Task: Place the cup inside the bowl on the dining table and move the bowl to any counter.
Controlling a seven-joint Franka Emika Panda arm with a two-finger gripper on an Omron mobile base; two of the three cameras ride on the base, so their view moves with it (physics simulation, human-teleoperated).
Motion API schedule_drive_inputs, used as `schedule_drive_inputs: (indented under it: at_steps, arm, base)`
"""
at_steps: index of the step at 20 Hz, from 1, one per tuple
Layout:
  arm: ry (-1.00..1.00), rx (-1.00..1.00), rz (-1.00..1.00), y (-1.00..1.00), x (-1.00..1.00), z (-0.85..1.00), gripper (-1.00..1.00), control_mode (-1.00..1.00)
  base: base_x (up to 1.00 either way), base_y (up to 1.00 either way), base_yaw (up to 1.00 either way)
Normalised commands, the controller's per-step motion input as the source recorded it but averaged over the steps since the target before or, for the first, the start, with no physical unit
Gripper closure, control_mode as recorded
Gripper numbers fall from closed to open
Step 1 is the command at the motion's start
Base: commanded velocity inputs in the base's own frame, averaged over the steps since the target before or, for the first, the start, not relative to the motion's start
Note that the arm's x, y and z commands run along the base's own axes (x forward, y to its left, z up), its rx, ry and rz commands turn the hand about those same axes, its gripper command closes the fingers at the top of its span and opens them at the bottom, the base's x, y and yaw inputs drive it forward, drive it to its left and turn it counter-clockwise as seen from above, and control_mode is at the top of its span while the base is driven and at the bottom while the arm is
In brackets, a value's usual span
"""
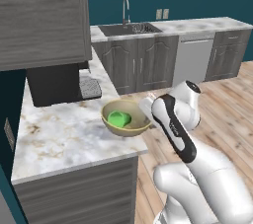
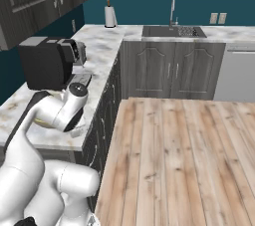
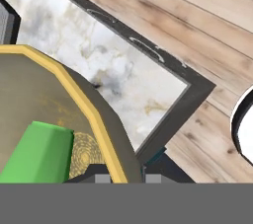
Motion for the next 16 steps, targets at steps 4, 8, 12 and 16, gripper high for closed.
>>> schedule_drive_inputs:
  at_steps: [4,8,12,16]
  arm:
    - [0.01,0.00,0.00,0.44,0.00,0.00,1.00,-1.00]
    - [0.00,0.00,0.00,0.24,0.04,-0.02,1.00,-1.00]
    - [0.00,-0.01,0.00,0.36,0.34,-0.19,1.00,-1.00]
    - [0.00,0.00,0.00,0.30,0.34,-0.07,1.00,-1.00]
  base:
    - [0.00,0.00,0.00]
    - [0.00,0.00,0.00]
    - [0.00,0.00,0.00]
    - [0.00,0.00,0.00]
